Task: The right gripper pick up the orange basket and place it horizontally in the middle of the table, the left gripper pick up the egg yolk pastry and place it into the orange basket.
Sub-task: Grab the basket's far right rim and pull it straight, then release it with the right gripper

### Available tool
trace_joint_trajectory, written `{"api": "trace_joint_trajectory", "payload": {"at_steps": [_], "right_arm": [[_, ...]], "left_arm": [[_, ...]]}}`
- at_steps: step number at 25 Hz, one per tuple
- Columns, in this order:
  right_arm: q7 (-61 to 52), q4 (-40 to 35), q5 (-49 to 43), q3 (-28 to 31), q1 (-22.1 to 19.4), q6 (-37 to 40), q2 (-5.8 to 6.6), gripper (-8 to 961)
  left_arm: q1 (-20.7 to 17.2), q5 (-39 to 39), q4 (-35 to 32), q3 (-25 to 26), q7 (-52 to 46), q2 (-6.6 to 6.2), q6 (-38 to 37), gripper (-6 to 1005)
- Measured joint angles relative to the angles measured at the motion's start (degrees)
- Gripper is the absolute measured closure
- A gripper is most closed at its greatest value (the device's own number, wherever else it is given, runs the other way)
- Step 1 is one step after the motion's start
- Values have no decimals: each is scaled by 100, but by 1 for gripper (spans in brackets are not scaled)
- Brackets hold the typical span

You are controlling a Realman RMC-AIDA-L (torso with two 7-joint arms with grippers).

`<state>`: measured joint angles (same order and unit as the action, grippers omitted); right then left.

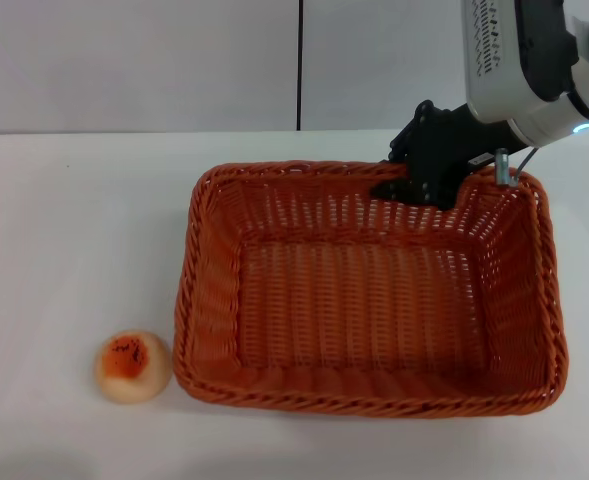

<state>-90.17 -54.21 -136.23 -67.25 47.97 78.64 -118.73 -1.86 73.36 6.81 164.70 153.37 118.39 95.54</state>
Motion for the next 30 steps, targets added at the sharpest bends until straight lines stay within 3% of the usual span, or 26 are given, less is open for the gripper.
{"api": "trace_joint_trajectory", "payload": {"at_steps": [9, 16, 18, 22, 23, 30], "right_arm": [[-5, 77, 84, -658, -92, -403, -30, 654], [-45, -250, 176, -771, -293, -444, -37, 564], [-74, -647, 334, -800, -504, -346, -39, 538], [-272, -2094, 876, -984, -1392, -136, -44, 512], [-272, -2094, 876, -984, -1392, -136, -44, 512], [-273, -3320, 2158, -721, -2625, 198, -100, 512]], "left_arm": [[-7, 3, -5, 0, 0, 0, 0, 218], [-29, 7, -2, -1, -1, -7, 0, 217], [-56, 61, 53, -102, -48, -27, 33, 217], [-157, 111, 344, -487, -167, -59, 200, 217], [-201, 113, 511, -608, -297, -61, 229, 217], [-348, 426, 1311, -1043, -879, -62, 314, 218]]}}
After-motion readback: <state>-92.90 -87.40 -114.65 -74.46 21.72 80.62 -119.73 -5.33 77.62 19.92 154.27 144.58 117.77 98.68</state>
